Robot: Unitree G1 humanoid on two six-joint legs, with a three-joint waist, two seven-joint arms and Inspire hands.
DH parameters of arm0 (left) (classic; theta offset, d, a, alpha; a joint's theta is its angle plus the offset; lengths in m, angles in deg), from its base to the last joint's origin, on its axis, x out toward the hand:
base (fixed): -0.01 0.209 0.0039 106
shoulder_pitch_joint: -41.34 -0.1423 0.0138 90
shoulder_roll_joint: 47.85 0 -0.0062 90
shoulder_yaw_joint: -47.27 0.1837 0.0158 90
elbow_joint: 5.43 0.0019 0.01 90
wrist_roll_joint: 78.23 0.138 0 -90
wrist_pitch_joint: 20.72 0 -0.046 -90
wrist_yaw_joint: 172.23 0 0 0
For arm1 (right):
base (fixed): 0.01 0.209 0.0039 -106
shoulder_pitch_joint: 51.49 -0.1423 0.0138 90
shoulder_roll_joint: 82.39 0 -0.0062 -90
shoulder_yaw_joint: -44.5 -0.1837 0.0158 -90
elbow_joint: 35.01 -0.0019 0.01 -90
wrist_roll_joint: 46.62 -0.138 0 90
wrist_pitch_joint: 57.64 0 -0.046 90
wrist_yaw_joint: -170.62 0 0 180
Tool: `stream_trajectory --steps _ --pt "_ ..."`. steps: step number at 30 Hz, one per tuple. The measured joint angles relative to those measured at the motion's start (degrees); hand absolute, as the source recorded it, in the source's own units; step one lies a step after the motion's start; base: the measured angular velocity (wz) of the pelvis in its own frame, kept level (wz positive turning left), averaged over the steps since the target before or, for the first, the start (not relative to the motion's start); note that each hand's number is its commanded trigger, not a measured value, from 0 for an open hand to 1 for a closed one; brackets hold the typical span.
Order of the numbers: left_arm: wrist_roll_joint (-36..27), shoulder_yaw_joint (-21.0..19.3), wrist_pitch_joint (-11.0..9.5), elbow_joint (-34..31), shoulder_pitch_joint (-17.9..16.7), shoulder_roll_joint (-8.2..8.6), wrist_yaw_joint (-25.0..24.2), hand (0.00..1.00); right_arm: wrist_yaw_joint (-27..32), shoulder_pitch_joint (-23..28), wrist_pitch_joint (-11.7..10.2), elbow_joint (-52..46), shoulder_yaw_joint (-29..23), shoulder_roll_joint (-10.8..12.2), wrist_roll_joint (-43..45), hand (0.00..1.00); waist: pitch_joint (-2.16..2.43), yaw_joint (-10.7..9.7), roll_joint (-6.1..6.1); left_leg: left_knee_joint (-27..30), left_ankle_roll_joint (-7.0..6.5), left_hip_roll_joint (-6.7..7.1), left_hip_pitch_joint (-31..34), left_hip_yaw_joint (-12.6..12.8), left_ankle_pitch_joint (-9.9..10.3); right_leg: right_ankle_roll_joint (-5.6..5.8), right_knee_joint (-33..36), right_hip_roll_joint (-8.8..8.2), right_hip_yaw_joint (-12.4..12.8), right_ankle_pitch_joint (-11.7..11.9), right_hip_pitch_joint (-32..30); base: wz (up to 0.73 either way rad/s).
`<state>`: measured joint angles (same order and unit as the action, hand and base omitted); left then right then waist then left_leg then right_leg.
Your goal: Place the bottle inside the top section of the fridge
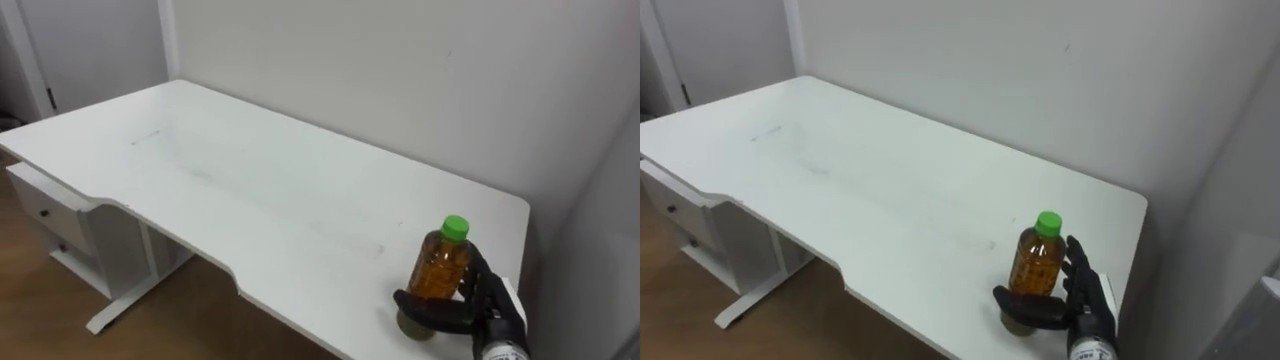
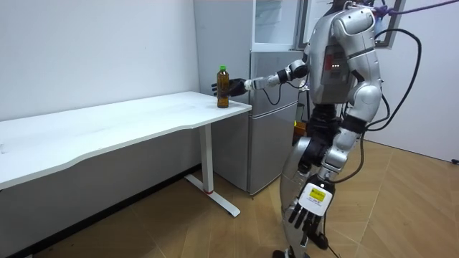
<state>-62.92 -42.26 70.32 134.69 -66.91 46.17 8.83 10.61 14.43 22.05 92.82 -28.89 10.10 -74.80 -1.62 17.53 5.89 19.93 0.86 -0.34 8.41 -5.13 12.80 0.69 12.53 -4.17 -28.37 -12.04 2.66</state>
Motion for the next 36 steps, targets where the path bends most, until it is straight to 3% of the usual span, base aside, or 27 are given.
stream_trajectory --steps 7,19,26,36 --pt "-0.1 1.7 0.2 -0.8 0.0 -0.02 0.1 0.0 1.6 -0.2 0.0 1.3 0.0 0.0 0.0 0.0 -0.03 0.2 -0.13 0.4 -0.07 0.17 1.3 -0.4 -0.2 -0.01 0.1 -0.03 -0.1 0.0 -0.8 0.03" --pt "-2.2 2.0 0.2 -0.5 2.0 0.04 1.8 0.0 4.5 -5.6 -0.8 7.7 -1.9 -0.2 0.6 0.0 -0.04 0.9 -0.08 0.9 0.24 0.24 5.1 -1.5 -1.4 -0.44 0.4 -0.01 -1.4 0.3 -4.3 0.04" --pt "-6.8 2.1 0.1 -0.4 2.4 0.02 1.7 0.0 5.3 -9.0 -1.5 12.3 -4.4 -0.6 1.5 0.0 -0.72 1.4 -0.43 0.8 0.22 0.21 6.7 -1.6 -1.8 -0.54 1.3 -0.17 -1.5 0.3 -6.0 0.0" --pt "-9.0 2.1 0.1 0.5 3.0 -0.3 1.8 0.0 5.4 -9.7 -1.5 12.5 -3.8 -2.5 1.7 0.0 -0.75 1.9 0.11 0.7 0.24 0.22 8.2 -1.5 -2.3 -0.72 1.5 -0.24 -1.5 0.3 -7.6 0.0"
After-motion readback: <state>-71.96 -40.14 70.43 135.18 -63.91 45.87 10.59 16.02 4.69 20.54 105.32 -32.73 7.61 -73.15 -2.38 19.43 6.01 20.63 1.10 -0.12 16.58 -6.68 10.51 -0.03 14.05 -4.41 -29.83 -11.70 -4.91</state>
